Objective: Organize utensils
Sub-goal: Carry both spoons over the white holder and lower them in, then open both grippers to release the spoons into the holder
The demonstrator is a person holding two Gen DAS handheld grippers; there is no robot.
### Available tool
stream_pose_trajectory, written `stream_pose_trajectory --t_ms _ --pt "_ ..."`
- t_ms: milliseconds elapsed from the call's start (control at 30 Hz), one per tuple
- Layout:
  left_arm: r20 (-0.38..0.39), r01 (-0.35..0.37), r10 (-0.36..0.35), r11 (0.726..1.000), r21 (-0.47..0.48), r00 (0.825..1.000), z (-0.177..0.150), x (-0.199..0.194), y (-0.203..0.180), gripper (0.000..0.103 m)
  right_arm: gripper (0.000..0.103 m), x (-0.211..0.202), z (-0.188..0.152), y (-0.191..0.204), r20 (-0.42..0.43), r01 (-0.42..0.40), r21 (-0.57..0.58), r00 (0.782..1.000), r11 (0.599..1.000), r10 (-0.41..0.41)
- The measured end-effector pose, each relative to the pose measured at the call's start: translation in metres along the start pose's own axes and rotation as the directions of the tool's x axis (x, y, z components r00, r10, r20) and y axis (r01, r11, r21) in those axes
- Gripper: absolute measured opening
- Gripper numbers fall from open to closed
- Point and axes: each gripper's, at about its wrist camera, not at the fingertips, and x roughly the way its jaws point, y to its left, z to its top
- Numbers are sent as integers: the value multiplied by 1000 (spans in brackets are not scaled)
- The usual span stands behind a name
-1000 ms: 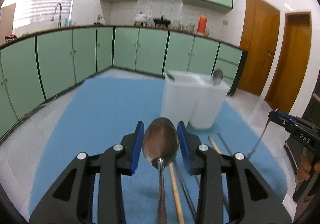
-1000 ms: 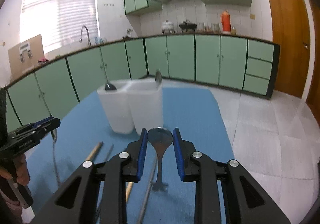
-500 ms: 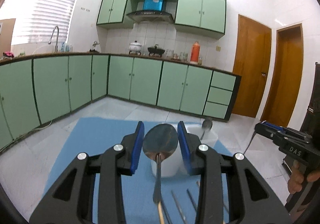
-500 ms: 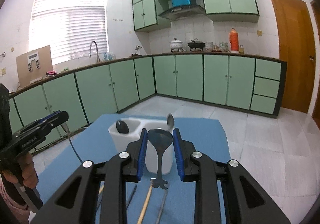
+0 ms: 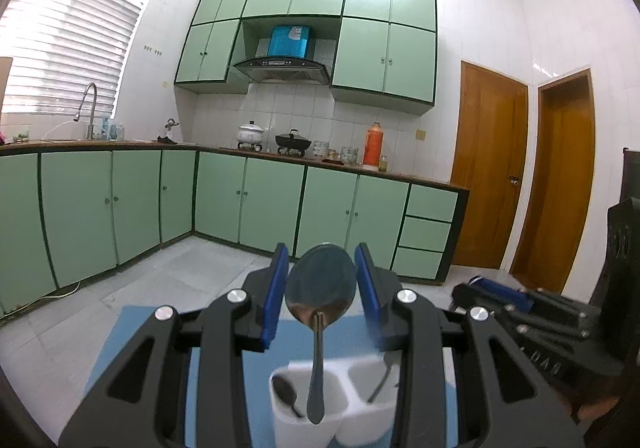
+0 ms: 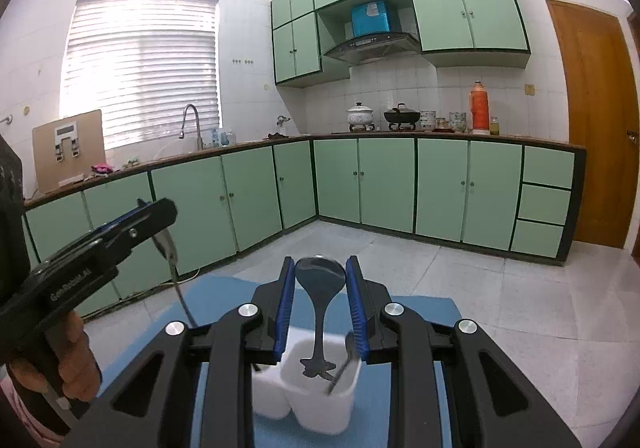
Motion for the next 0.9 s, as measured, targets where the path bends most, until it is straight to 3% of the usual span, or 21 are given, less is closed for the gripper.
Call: stream_pose_trajectory --t_ms 100,367,900 --pt "3 -8 8 1000 17 1000 -5 18 -2 33 26 17 0 -2 -4 10 5 1000 1000 -10" --pt "-91 -18 18 1000 2 996 -43 47 13 33 26 43 -28 -9 -60 -9 33 998 999 11" --pt "-186 -32 30 999 -8 982 -80 37 32 33 26 46 -65 11 -138 -19 -12 990 1000 17"
